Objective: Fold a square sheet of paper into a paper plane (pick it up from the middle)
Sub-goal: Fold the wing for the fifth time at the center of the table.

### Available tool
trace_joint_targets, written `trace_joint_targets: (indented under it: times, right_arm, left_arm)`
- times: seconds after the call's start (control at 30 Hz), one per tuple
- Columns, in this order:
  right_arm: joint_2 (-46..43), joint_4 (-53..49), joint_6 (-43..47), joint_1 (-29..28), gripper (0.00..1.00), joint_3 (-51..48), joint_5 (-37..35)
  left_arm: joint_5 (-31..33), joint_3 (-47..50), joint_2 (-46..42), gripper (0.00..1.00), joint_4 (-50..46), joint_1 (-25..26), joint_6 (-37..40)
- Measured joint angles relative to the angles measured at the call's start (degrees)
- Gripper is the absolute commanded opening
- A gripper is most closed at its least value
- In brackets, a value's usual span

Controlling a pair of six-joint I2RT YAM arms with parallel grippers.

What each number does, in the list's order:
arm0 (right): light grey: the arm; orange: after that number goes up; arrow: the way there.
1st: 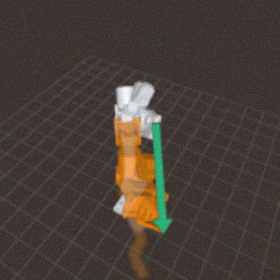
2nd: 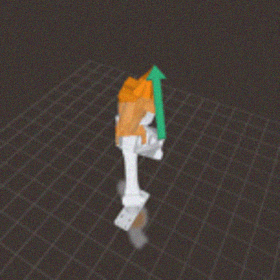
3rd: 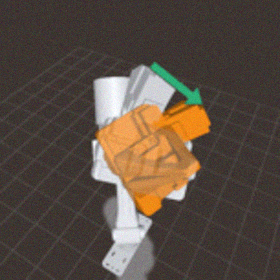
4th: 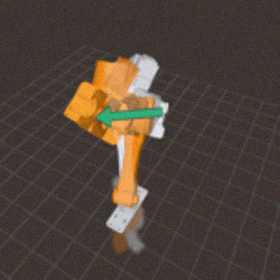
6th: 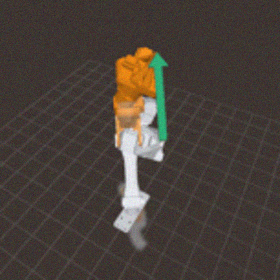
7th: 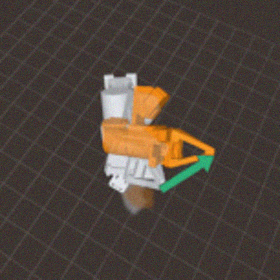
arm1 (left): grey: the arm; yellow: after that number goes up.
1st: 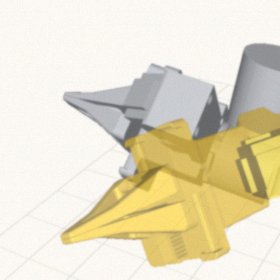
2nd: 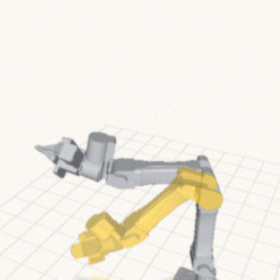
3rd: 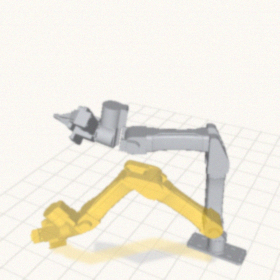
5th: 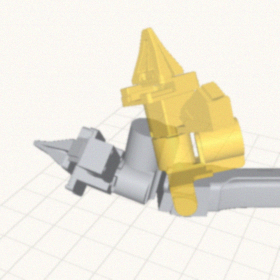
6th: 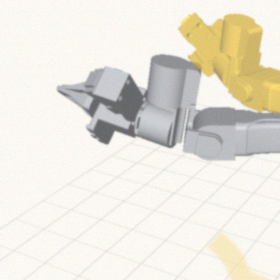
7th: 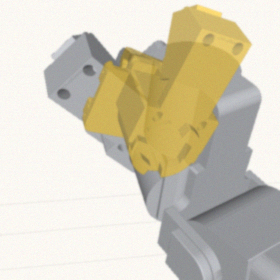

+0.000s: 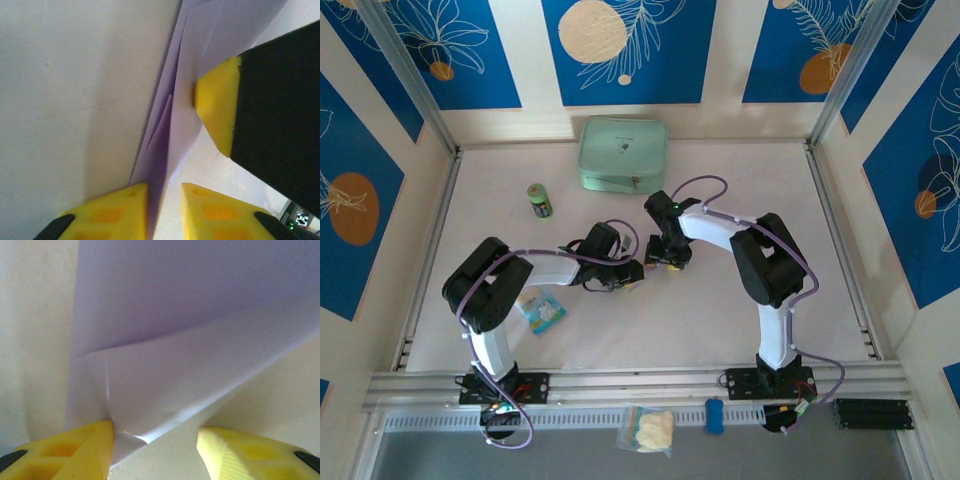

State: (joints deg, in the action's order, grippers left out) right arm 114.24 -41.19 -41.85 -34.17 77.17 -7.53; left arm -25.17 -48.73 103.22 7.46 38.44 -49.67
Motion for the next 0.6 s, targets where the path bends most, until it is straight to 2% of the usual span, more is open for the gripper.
trace_joint_targets:
  times: [0.17,0.3,0.4,0.6]
  right_arm:
    - [0.35,-0.2,0.13,-0.13,0.53,0.17,-0.63]
    - [0.37,-0.28,0.33,-0.13,0.53,0.28,-0.63]
    - [0.37,-0.42,0.37,-0.11,0.53,0.37,-0.63]
    - [0.37,-0.42,0.48,-0.11,0.53,0.35,-0.61]
  left_arm:
    - [2.38,0.31,-3.37,0.37,-4.81,0.04,0.42]
    - [4.28,0.31,-6.43,0.38,-8.24,0.04,0.72]
    - [4.66,0.31,-7.91,0.35,-8.81,-0.07,0.7]
    - [2.69,0.26,-8.07,0.21,-5.86,0.28,0.24]
